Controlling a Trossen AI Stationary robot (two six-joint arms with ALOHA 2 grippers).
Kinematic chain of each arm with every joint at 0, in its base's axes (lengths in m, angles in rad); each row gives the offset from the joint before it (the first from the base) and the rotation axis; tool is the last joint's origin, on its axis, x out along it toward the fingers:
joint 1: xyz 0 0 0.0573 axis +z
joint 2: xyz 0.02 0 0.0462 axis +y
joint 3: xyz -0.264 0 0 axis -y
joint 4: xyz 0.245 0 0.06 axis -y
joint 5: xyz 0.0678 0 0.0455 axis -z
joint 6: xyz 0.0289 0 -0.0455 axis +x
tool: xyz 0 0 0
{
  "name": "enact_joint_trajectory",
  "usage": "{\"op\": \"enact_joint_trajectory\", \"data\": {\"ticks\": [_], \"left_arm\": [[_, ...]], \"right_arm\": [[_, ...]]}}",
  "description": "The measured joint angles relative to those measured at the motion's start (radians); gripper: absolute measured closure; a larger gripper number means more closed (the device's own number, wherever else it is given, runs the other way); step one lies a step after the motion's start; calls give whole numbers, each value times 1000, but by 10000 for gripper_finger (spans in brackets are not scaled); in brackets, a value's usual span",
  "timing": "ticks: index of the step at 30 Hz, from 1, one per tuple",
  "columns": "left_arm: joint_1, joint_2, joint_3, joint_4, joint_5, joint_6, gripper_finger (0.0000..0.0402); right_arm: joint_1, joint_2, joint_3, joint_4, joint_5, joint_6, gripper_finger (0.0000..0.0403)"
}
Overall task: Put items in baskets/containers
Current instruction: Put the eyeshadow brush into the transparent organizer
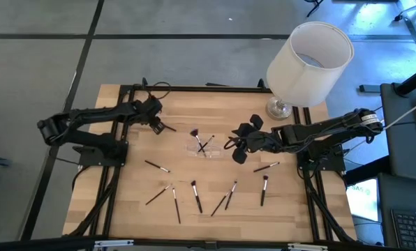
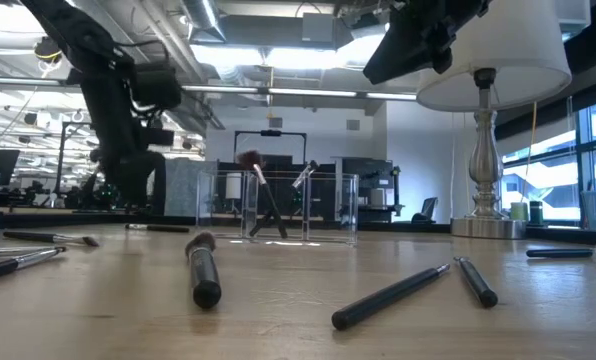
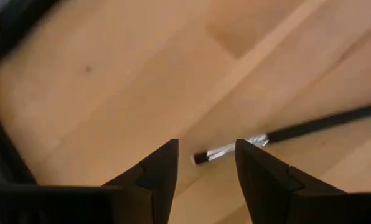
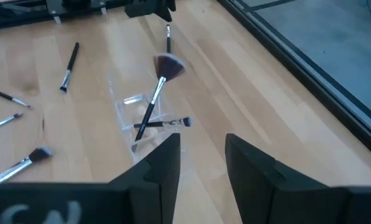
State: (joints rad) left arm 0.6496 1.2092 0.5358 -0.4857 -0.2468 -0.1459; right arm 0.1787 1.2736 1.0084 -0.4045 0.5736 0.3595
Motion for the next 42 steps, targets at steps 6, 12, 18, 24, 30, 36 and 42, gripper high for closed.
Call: {"op": "enact_joint_trajectory", "data": {"ticks": [6, 12, 18, 24, 30, 36, 42], "left_arm": [[64, 27, 0, 0, 59, 124, 228], [67, 27, 0, -15, 16, 300, 224], [67, 27, -1, -14, 41, 411, 228], [79, 29, -6, -13, 25, 504, 228], [91, 63, -5, 24, 33, 613, 231], [91, 129, -5, 42, 40, 665, 233], [90, 174, 0, 40, 24, 714, 237]], "right_arm": [[0, 0, 0, -45, 0, 2, 276], [0, 0, 0, -46, -1, 0, 276], [0, 0, 0, -46, -1, 0, 276], [0, 0, 0, -50, -35, 0, 276], [0, 0, 0, -50, -36, -5, 276], [0, 0, 0, -66, -36, -4, 276], [0, 0, 0, -80, -36, 1, 276]]}}
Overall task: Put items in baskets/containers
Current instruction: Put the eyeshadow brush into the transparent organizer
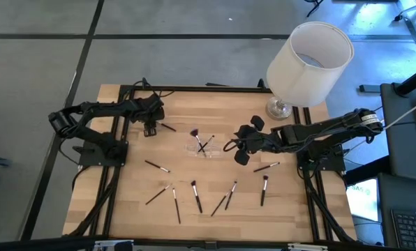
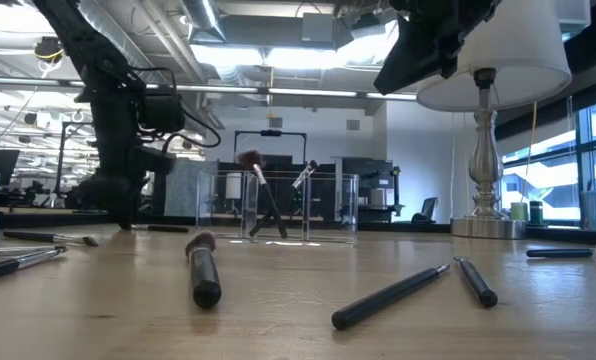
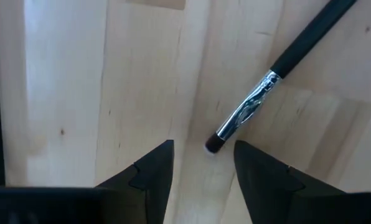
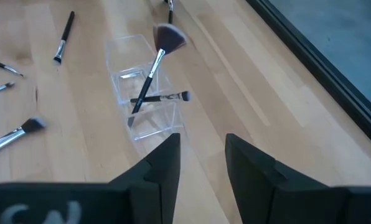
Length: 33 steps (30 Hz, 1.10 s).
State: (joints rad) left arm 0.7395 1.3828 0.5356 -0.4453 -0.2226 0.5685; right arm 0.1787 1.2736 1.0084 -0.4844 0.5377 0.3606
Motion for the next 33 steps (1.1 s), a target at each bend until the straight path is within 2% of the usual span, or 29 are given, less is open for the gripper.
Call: {"op": "enact_joint_trajectory", "data": {"ticks": [4, 12, 15, 17, 25, 30, 33], "left_arm": [[0, -2, -2, 0, 11, 33, 269], [0, -8, -4, -6, 44, 40, 384], [-19, -7, -5, 3, 12, 41, 394], [-56, -14, -6, 2, -60, 58, 394], [-260, -74, 90, -149, -520, 170, 399], [-424, -132, 174, -124, -692, 304, 397], [-533, -158, 203, -34, -781, 447, 399]], "right_arm": [[0, 0, 0, 0, 0, 0, 276], [0, 0, 0, 0, -11, 2, 276], [0, 0, 0, 0, -11, 3, 276], [0, 0, 0, 0, -11, 4, 276], [0, 0, 0, -1, -7, 12, 276], [-3, 0, 0, -1, 13, 14, 276], [-3, 0, 0, -10, 20, 26, 276]]}}
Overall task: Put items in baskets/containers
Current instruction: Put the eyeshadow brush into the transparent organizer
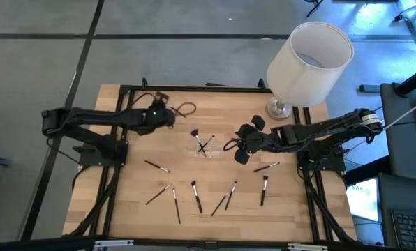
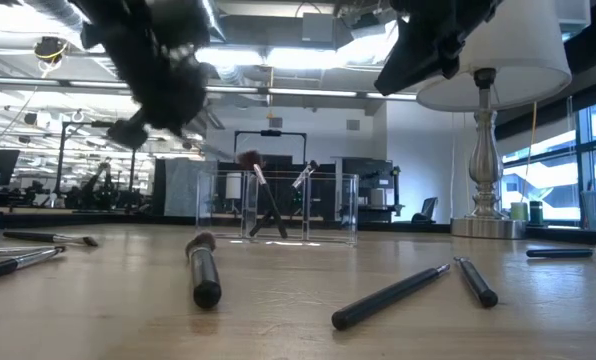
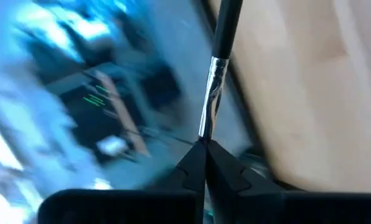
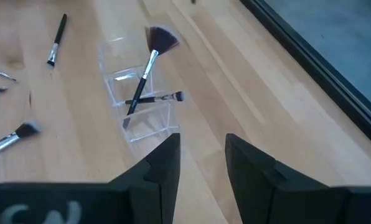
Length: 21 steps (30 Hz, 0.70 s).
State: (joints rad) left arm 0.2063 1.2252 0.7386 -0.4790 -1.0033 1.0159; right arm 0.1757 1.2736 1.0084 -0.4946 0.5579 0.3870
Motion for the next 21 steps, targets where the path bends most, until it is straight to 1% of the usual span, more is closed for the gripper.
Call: {"op": "enact_joint_trajectory", "data": {"ticks": [5, 8, 10, 13, 16, 21], "left_arm": [[-153, -3, 1, 188, -100, 302, 397], [-216, 8, 1, 318, -115, 436, 399], [-252, 15, 2, 401, -89, 482, 399], [-300, 40, 2, 457, -46, 531, 397], [-328, 82, 2, 469, -37, 547, 397], [-336, 185, 2, 480, -49, 566, 398]], "right_arm": [[0, 0, 0, -2, 0, 6, 276], [0, 0, 0, -5, 0, 6, 276], [0, 0, 0, -5, 0, 6, 276], [0, 0, 0, -5, 0, 4, 276], [0, 0, 0, -5, 0, 2, 276], [0, 0, 0, -5, 0, 1, 276]]}}
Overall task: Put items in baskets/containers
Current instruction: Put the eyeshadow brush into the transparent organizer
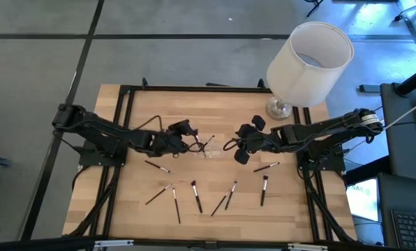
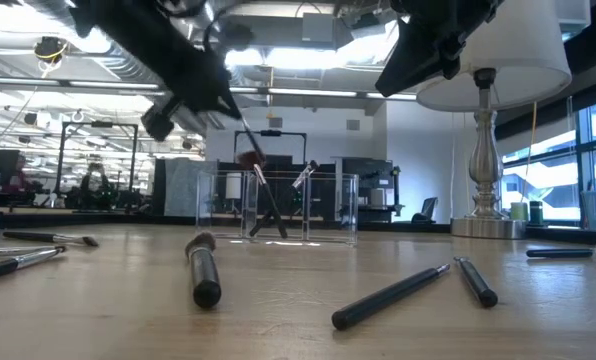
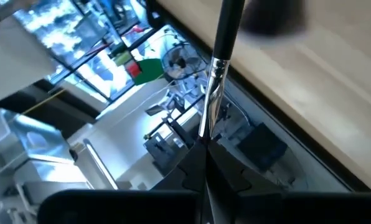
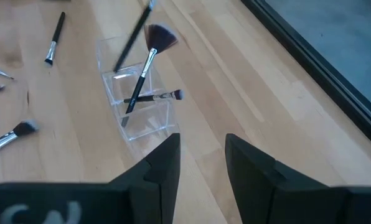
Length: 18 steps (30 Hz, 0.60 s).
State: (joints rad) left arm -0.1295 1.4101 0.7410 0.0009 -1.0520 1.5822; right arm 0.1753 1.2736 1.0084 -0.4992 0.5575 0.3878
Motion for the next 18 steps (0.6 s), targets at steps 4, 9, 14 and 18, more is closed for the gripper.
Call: {"op": "enact_joint_trajectory", "data": {"ticks": [4, 9, 14, 18], "left_arm": [[1, 69, 4, 3, -9, 2, 397], [-4, 136, 45, 4, -9, 1, 398], [-24, 156, 100, 5, 9, -4, 386], [-42, 158, 137, 5, 15, -45, 371]], "right_arm": [[0, 0, 0, 0, 0, 0, 276], [0, 0, 0, 0, 0, -2, 276], [0, 0, 0, 0, 0, -2, 276], [0, 0, 0, 0, 0, -1, 276]]}}
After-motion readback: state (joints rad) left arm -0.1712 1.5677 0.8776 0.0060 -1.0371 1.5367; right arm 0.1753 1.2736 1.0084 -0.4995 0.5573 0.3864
